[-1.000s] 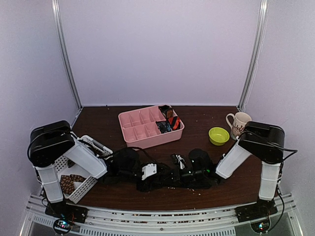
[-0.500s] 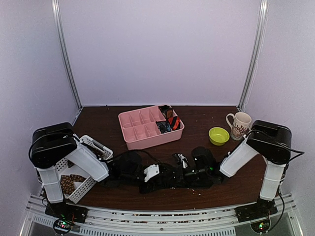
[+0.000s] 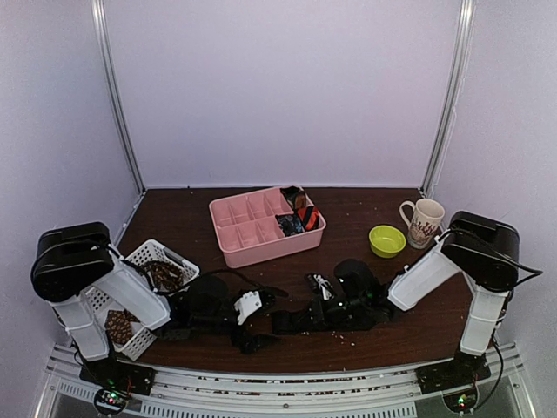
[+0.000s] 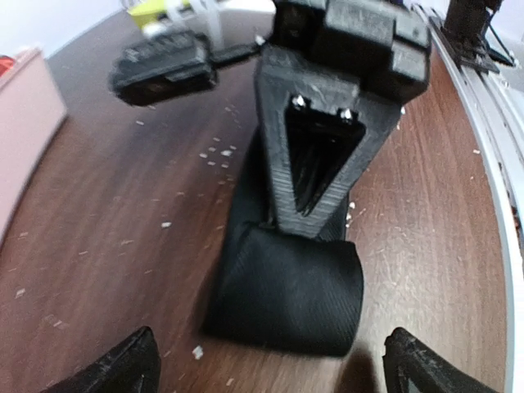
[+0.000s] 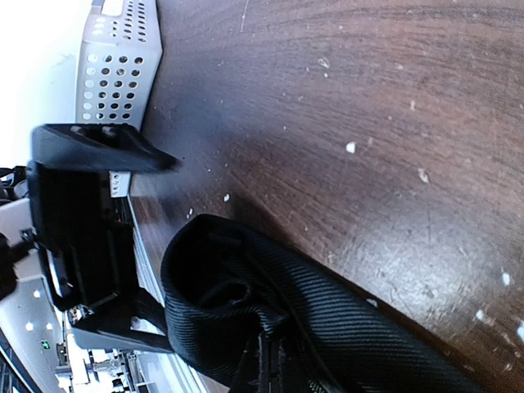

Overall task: Roll the ties
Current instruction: Roll the tie at the center of the board.

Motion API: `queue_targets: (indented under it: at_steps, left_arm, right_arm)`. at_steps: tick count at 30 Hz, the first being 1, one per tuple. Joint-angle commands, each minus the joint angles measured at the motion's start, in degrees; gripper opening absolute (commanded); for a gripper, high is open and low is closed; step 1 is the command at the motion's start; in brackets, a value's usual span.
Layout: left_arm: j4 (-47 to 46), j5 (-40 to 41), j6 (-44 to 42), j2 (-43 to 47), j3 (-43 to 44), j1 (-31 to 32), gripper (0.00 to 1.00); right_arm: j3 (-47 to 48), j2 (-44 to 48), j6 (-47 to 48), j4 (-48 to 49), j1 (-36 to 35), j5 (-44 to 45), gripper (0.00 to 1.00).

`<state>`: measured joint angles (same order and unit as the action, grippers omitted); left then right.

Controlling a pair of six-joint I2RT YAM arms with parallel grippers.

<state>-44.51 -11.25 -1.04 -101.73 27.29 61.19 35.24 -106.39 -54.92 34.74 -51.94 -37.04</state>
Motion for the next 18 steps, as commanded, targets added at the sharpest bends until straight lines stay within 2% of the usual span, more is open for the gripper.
queue_targets:
  at_steps: [1, 3, 4, 6, 11, 14, 18]
  left_arm:
    - [-15.64, 10.97, 6.43, 6.46, -5.68, -0.19, 0.98]
    - [-9.42, 13.96, 7.30, 9.39, -4.24, -0.19, 0.97]
    - [-4.69, 12.91, 5.68, 10.45, -2.97, -0.21, 0.98]
    - [-3.46, 8.18, 2.07, 10.62, -2.53, -0.29, 0.98]
    - [-9.60, 2.47, -2.39, 3.03, -2.96, 0.89, 0.98]
    - [-19.49, 0.04, -2.31, -2.93, -3.35, 1.40, 0.97]
    - [-25.96, -0.40, -1.28, -9.61, -1.45, 1.39, 0.92]
  right_arm:
    - [0.56, -1.56, 3.65, -6.89, 0.32, 3.10, 0.00]
    - [0.93, -1.59, 4.38, -8.08, 0.35, 3.55, 0.00]
    - [0.97, -1.62, 4.71, -8.44, 0.35, 3.66, 0.00]
    - [1.01, -1.74, 4.97, -8.76, 0.31, 3.89, 0.00]
    - [1.71, -2.77, 4.93, -9.00, 0.33, 3.99, 0.00]
    - [1.76, -3.14, 4.50, -8.50, 0.35, 3.92, 0.00]
    - [1.13, -2.93, 3.53, -6.98, 0.39, 3.58, 0.00]
